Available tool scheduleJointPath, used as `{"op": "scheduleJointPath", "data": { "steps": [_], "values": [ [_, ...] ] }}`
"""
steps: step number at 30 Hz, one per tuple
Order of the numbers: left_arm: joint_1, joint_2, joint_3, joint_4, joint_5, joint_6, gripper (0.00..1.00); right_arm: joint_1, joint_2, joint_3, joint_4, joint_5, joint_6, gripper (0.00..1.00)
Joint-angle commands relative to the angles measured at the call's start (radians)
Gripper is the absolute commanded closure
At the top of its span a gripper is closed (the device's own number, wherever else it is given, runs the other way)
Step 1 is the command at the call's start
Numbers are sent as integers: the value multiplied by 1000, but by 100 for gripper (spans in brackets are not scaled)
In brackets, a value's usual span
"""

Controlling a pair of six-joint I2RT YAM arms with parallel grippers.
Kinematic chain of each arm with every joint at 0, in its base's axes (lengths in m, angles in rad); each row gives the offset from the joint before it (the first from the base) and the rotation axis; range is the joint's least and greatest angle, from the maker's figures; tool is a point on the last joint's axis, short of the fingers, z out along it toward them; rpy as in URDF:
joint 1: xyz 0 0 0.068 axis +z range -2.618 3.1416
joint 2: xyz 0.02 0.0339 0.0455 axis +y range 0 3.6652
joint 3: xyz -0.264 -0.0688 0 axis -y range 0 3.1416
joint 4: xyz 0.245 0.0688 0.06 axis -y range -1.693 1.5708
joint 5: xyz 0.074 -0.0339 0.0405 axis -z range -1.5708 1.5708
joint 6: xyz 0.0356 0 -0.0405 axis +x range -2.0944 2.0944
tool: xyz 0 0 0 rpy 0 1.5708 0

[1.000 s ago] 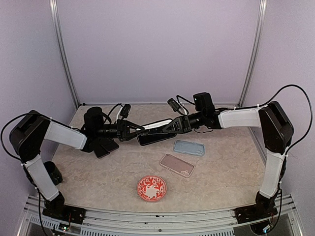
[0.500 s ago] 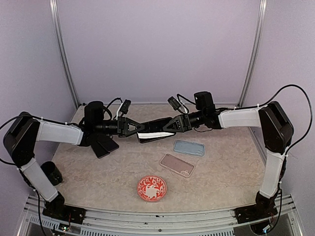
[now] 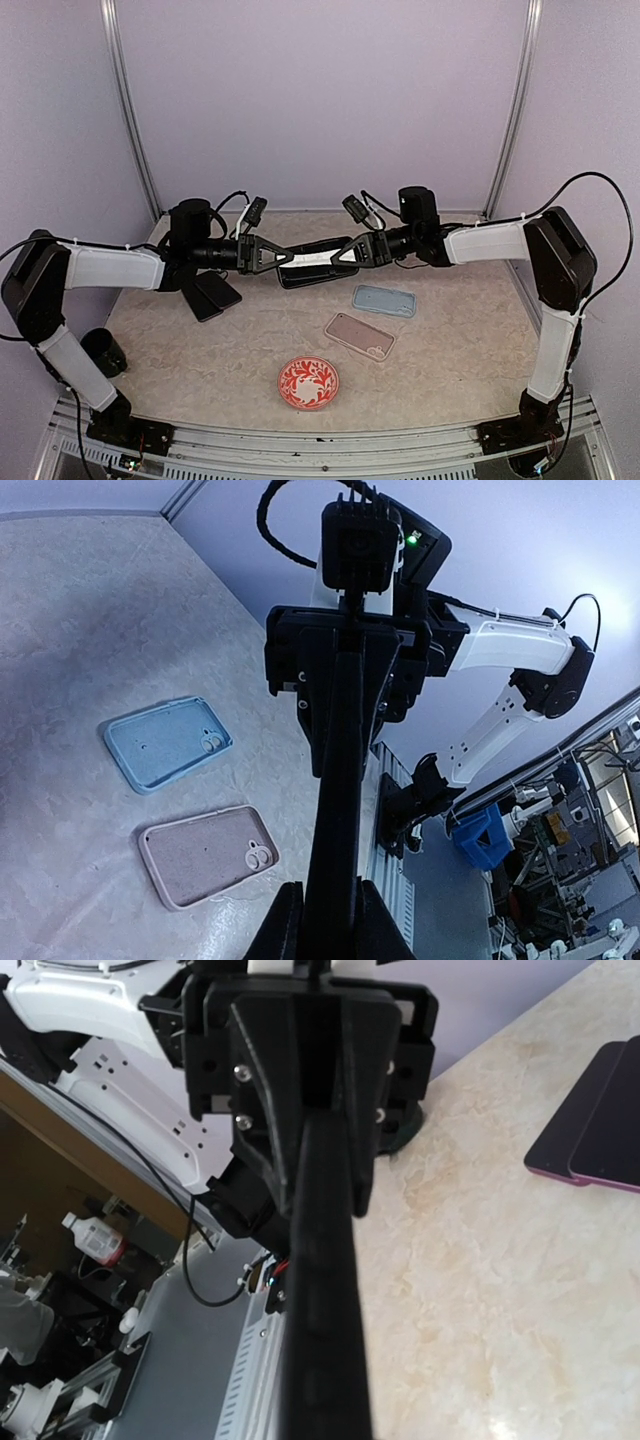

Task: Put the phone into the phone case
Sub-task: Press the top left corner of the phone case, then press the phone against the phone case.

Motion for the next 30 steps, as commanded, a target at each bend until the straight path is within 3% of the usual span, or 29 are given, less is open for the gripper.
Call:
{"op": "scheduleJointPath", "data": {
  "steps": [1,3,6,10,18,30],
  "values": [
    [6,-18,20,-49,-39,3,91,10,-9,-14,112,-39,25,100],
    [6,-19,14,-28,-36,-12,73,10,-15,-21,143,-26,43,100],
    [6,-19,-1,11,-31,-38,55,10,-26,-26,159,3,47,100],
    [6,-24,-16,42,-29,-62,45,7,-43,-31,174,30,52,100],
    [-1,-25,-39,56,-32,-71,37,-4,-74,-43,203,85,61,100],
    [-21,-2,-36,68,-15,-76,37,-15,-109,-58,233,160,72,100]
  ]
}}
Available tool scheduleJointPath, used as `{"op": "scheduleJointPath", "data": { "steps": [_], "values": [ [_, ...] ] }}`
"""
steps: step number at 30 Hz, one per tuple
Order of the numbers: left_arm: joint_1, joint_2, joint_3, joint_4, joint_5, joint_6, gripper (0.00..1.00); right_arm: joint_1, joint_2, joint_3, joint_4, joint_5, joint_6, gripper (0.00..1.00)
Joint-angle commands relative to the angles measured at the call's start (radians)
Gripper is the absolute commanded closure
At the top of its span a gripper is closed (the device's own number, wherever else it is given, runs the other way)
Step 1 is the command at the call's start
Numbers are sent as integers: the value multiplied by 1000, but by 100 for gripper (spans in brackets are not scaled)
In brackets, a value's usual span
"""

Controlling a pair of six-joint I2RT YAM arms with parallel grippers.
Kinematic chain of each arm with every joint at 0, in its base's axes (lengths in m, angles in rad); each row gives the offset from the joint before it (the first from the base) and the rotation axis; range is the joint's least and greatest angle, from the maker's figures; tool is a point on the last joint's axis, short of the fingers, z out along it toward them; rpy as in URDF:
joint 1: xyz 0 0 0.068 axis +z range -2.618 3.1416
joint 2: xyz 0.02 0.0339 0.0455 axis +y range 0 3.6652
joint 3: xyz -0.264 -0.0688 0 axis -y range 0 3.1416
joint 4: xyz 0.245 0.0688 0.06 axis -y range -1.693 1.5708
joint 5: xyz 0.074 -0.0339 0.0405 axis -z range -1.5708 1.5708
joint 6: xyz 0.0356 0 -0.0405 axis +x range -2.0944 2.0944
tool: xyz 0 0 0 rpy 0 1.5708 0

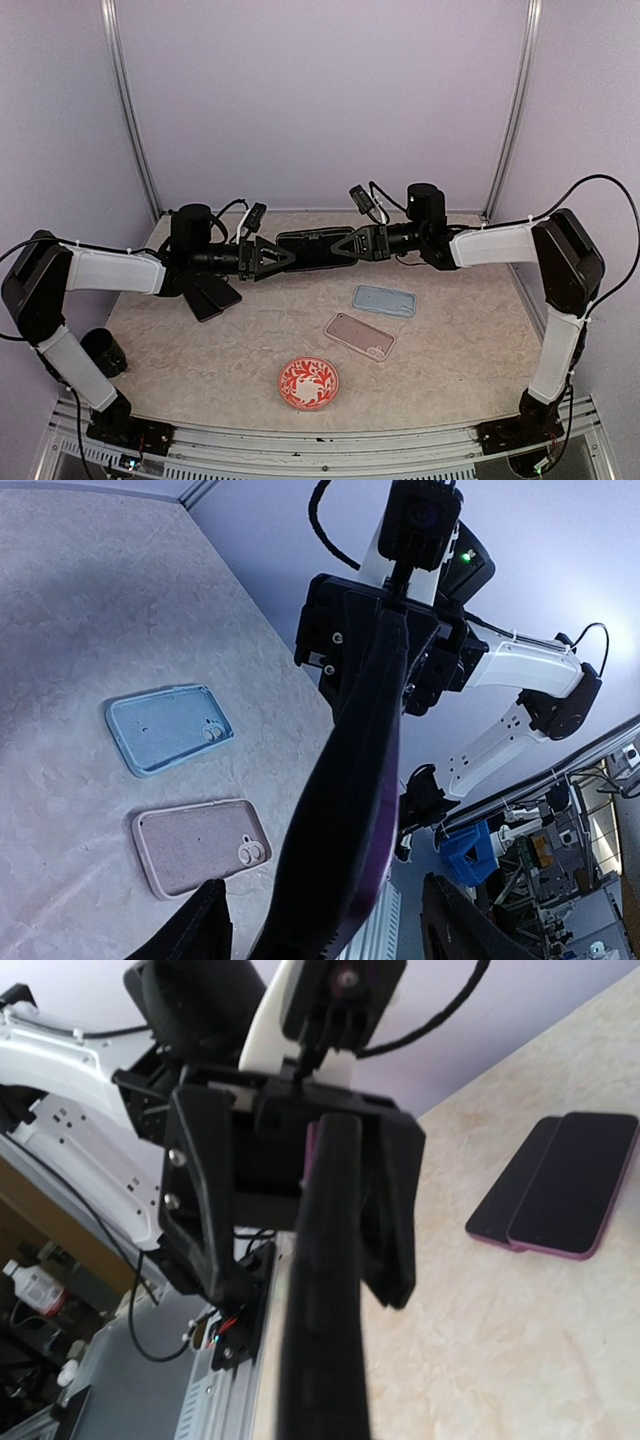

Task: Put the phone into the phone case
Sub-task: Press the phone against the phone case.

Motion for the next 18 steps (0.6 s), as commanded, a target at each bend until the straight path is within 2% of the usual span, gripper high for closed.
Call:
{"op": "scheduleJointPath", "data": {
  "steps": [1,7,17,18],
  "values": [
    [-8,0,-5,33,13,1,38,-9,-64,2,72,29,4,100],
    [-7,4,-2,40,14,-3,53,-10,-66,21,-19,57,-63,100],
    [-3,11,-5,60,-5,-23,98,-8,-89,24,-181,144,-210,100],
    [-2,10,-5,53,-12,-22,100,-8,-94,22,-191,154,-222,100]
  ]
}}
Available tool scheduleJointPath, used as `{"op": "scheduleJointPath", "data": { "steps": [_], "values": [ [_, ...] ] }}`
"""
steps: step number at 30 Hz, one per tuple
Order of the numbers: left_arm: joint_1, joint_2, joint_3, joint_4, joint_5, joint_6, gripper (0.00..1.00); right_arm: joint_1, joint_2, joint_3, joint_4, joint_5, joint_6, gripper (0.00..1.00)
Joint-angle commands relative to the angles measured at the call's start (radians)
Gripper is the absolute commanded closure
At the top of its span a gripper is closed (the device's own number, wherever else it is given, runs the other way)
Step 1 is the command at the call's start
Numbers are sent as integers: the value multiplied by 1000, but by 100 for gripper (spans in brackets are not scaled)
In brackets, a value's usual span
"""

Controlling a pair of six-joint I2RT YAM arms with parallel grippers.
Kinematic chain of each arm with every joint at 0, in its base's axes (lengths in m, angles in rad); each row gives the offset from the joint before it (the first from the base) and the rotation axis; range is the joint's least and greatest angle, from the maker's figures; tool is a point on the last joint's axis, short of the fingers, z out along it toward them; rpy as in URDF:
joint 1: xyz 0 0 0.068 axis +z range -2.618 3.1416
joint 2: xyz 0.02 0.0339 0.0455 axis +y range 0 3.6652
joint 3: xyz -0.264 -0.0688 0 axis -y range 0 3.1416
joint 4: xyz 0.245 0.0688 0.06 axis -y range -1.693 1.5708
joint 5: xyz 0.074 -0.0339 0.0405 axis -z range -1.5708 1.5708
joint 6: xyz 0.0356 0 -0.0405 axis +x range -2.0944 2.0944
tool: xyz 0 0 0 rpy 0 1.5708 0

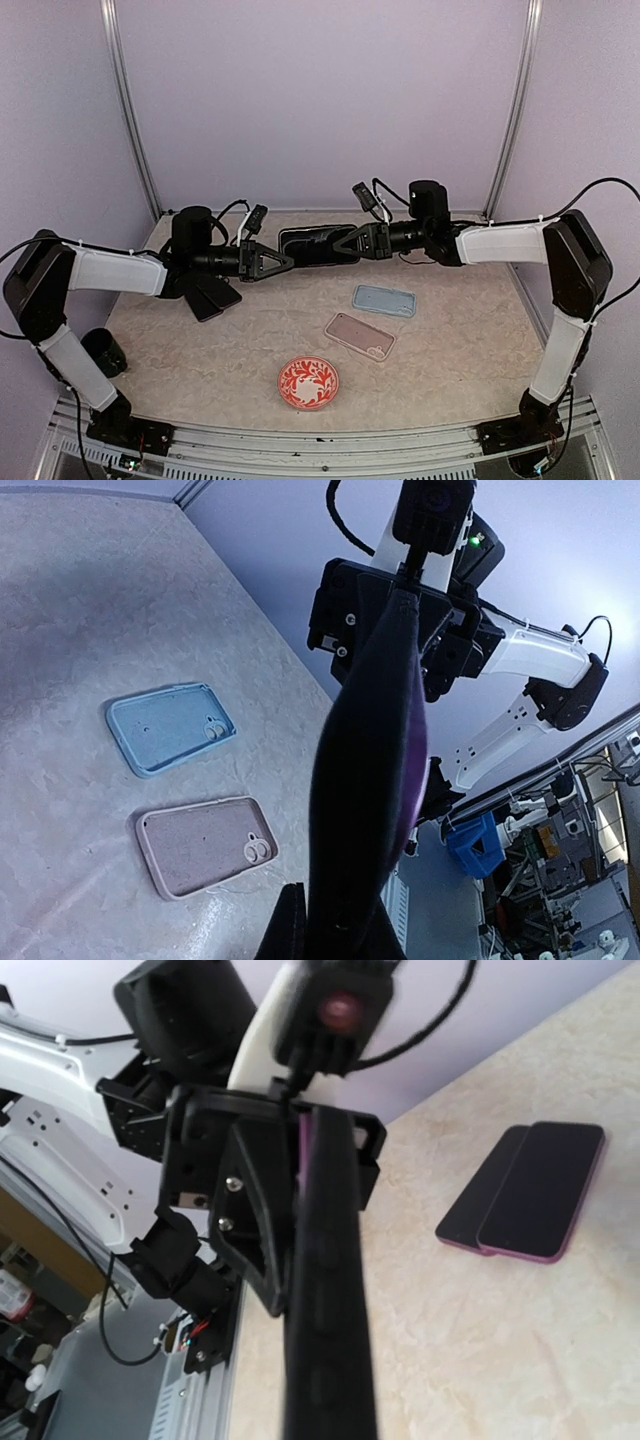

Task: Put the phone into the phone case
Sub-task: Press the phone against the phone case.

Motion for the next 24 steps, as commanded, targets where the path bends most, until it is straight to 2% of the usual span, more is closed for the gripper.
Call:
{"op": "scheduleJointPath", "data": {
  "steps": [1,6,7,9,10,12,24],
  "values": [
    [-1,-3,3,31,-23,-31,100,-7,-48,20,-82,100,-129,100],
    [0,-4,6,16,-44,-29,100,-4,-59,15,-105,130,-162,100],
    [0,-5,7,15,-47,-28,97,-1,-56,16,-109,127,-164,100],
    [3,-6,7,11,-54,-22,72,0,-54,18,-110,115,-164,100],
    [5,-9,8,7,-59,-18,63,0,-54,16,-106,108,-163,100],
    [12,-18,5,1,-66,-10,55,0,-56,10,-95,85,-155,100],
    [65,-70,21,36,-49,-19,50,5,-23,9,-2,-109,-38,100]
  ]
}}
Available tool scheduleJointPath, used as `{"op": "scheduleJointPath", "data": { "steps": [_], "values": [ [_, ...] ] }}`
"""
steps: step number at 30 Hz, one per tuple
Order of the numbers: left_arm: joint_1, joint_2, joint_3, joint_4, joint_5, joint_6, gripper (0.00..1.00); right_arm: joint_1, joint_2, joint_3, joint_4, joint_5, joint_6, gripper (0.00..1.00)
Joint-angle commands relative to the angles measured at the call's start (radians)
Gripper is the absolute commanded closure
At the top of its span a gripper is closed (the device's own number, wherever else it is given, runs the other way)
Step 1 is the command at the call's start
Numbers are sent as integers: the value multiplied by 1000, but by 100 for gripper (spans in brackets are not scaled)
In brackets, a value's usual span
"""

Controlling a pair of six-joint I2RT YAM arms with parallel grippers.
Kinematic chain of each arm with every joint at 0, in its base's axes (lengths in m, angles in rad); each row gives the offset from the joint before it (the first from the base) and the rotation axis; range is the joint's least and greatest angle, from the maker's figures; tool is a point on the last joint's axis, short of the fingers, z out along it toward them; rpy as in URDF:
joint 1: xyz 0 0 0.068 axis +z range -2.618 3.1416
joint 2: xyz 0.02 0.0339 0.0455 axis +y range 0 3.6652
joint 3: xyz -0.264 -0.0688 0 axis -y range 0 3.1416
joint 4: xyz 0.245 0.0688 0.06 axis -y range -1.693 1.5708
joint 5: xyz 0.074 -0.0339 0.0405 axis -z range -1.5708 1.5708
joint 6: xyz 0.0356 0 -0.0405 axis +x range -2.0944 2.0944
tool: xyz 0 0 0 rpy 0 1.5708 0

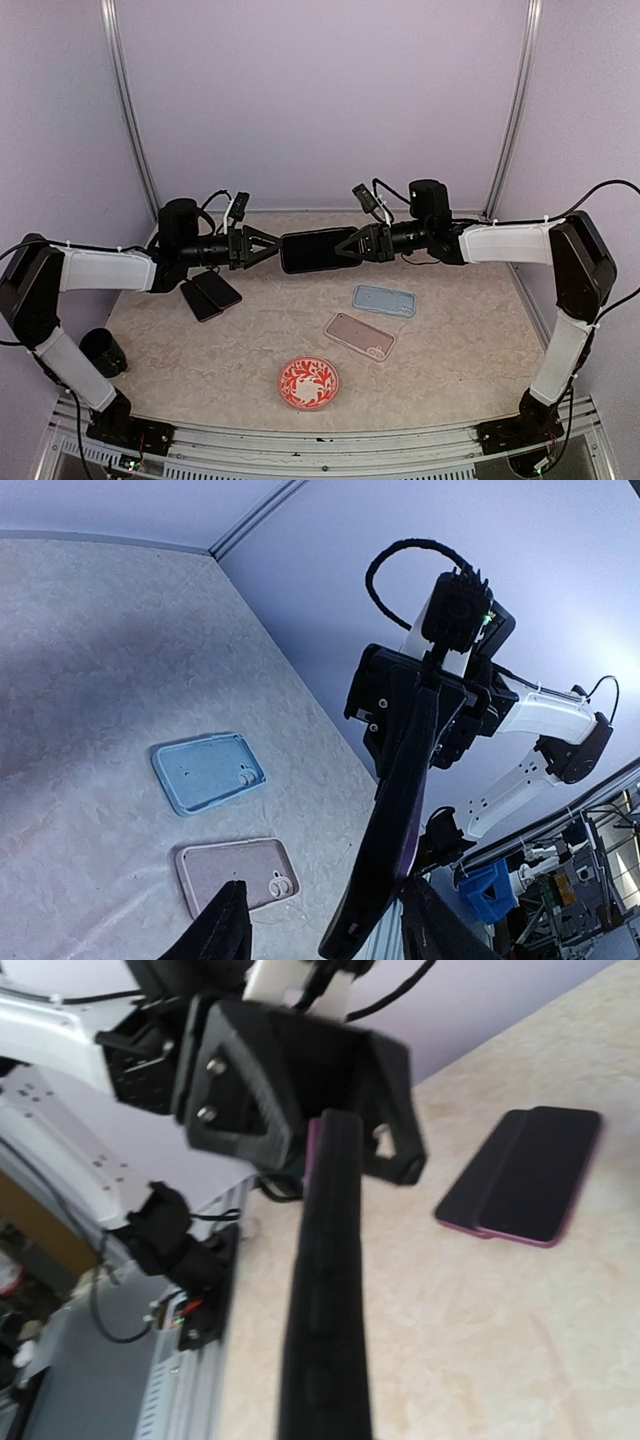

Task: Put the phone into the phone case
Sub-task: Press the phone against the phone case.

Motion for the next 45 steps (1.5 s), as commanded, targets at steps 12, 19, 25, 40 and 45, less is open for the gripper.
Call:
{"op": "scheduleJointPath", "data": {
  "steps": [12,19,25,40,45],
  "values": [
    [-27,-10,57,61,94,-2,67,22,48,40,59,-156,36,100],
    [-42,-14,65,45,140,2,76,22,54,44,48,-154,31,100],
    [-43,-24,68,-45,119,55,51,22,52,51,37,-151,22,100],
    [-50,-25,56,66,158,-13,100,21,71,63,-62,-144,-96,100],
    [-48,-17,2,309,217,-194,100,19,90,69,-114,-136,-157,100]
  ]
}}
